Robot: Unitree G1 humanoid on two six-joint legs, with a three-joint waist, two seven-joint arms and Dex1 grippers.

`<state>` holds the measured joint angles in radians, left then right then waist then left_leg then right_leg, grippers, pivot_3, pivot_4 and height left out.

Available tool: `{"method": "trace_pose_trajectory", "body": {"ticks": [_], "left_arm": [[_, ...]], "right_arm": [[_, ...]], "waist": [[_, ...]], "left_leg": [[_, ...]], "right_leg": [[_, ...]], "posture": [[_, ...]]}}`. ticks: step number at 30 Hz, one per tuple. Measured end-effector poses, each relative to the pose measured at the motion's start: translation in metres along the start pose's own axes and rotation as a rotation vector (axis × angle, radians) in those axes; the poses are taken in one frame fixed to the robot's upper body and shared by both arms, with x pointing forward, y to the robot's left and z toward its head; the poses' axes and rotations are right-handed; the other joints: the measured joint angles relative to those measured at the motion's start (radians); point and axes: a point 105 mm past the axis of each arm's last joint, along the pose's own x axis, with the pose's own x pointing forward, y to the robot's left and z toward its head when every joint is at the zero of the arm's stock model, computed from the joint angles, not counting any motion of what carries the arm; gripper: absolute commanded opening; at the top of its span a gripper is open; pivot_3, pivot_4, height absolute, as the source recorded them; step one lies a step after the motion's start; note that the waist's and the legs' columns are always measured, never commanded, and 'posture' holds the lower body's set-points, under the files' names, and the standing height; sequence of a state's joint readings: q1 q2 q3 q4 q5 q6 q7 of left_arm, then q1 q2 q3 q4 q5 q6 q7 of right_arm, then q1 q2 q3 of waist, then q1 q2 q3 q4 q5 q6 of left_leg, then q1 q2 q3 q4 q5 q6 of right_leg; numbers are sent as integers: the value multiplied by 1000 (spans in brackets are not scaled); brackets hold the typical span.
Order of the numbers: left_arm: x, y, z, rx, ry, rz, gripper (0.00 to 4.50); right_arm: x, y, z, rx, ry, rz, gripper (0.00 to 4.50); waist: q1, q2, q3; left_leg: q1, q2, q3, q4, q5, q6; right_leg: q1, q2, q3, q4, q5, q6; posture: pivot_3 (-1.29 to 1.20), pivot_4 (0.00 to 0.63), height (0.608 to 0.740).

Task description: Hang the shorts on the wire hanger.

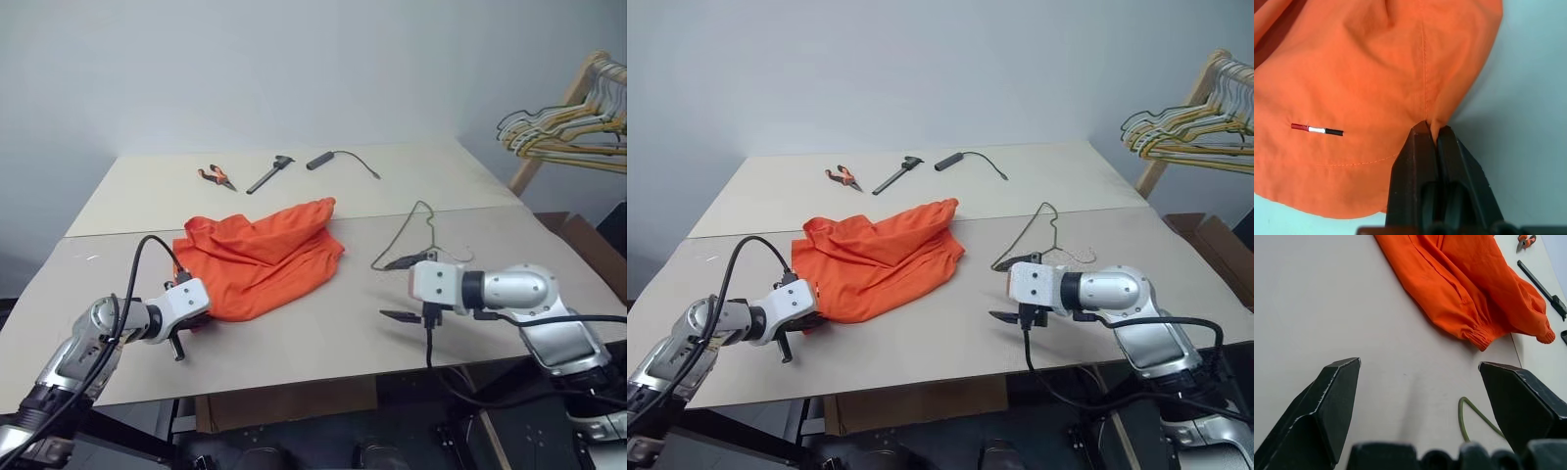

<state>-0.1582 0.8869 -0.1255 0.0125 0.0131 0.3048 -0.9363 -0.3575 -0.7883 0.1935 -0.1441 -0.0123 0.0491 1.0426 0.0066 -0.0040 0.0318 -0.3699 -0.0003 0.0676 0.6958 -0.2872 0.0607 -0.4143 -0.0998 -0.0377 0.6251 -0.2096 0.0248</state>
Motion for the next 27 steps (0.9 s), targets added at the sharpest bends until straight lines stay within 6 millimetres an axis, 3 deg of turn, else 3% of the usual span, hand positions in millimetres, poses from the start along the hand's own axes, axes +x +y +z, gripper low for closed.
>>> {"method": "trace_pose_trajectory", "body": {"ticks": [6, 10, 16, 19, 27], "left_arm": [[-23, 2, 1, -14, -23, 65, 44], [-54, 2, 9, -27, -65, 104, 44], [-88, -6, 22, -31, -116, 106, 44], [-101, -5, 18, -32, -93, 135, 44], [-113, -7, 19, -28, -87, 153, 44]], "right_arm": [[29, -19, -8, -60, 30, -62, 4500], [52, -30, -13, -184, 52, -101, 4500], [86, -32, -9, -327, 17, -124, 4500], [99, -29, -3, -400, -10, -109, 4500], [126, -12, 3, -482, -55, -48, 4500]], "waist": [[-20, -2, 1], [-25, -3, 1], [-19, -3, 2], [-17, -3, 2], [-17, -4, 2]], "left_leg": [[-5, 0, 4, 0, 1, -1], [-5, 0, 5, -1, 1, -1], [-4, 0, 5, -1, 1, -2], [-4, 0, 5, -1, 2, -4], [-2, 0, 5, -1, 3, -5]], "right_leg": [[-8, 1, 5, 4, 0, -1], [-9, 0, 6, 4, 0, -1], [-9, 1, 7, 4, 1, -1], [-8, 1, 7, 4, 1, -1], [-8, 3, 7, 5, 1, -3]], "posture": [[10, 0, 740], [34, 0, 740], [72, 0, 740], [81, 0, 740], [95, 0, 740]]}}
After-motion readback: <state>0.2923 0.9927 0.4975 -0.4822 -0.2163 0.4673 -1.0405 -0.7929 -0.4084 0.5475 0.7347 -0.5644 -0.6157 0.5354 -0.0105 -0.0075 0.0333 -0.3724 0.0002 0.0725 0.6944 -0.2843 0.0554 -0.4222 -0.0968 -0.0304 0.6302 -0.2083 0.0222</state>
